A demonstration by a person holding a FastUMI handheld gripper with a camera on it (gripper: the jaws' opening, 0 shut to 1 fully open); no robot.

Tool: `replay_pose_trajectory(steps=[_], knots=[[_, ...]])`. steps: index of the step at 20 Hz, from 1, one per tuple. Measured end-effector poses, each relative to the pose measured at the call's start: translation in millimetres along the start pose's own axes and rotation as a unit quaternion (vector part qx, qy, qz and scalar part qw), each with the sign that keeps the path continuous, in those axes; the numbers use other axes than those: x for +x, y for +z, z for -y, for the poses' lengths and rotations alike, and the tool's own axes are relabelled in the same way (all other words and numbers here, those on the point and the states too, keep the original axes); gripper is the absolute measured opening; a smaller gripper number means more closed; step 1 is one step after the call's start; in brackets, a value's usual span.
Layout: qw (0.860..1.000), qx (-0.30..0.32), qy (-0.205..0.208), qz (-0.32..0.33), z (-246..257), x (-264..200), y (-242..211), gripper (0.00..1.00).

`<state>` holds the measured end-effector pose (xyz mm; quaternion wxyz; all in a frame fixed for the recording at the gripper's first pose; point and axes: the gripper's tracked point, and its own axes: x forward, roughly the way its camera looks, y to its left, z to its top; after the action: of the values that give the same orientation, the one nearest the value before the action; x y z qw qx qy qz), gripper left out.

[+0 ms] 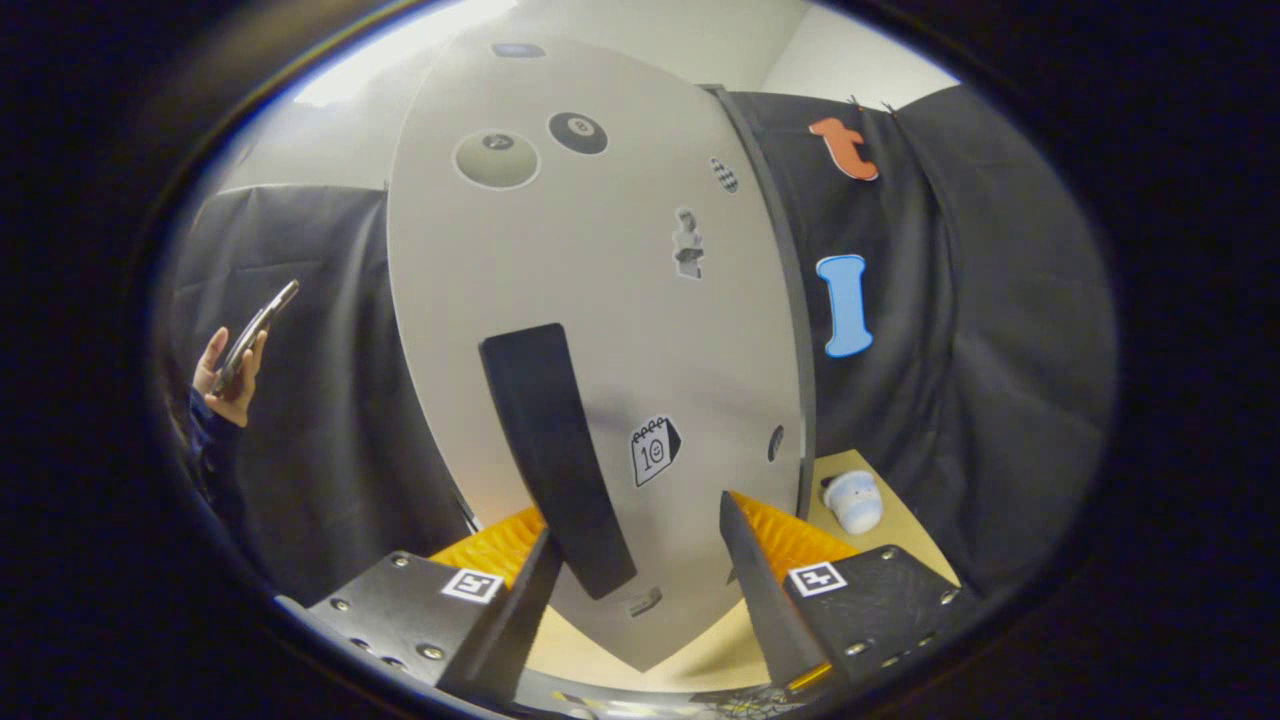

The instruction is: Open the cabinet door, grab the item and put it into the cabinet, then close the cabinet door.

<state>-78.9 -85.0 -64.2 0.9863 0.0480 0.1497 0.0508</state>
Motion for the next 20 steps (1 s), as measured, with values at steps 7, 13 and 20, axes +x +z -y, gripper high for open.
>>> replay_pose_trajectory(steps=[7, 13, 20], knots=[[0.999, -0.023, 0.021, 0.01, -33, 30, 0, 0.99], [0.999, -0.039, 0.031, 0.017, -59, 49, 1, 0.99], [0.997, -0.055, 0.045, 0.023, -80, 71, 3, 0.99]])
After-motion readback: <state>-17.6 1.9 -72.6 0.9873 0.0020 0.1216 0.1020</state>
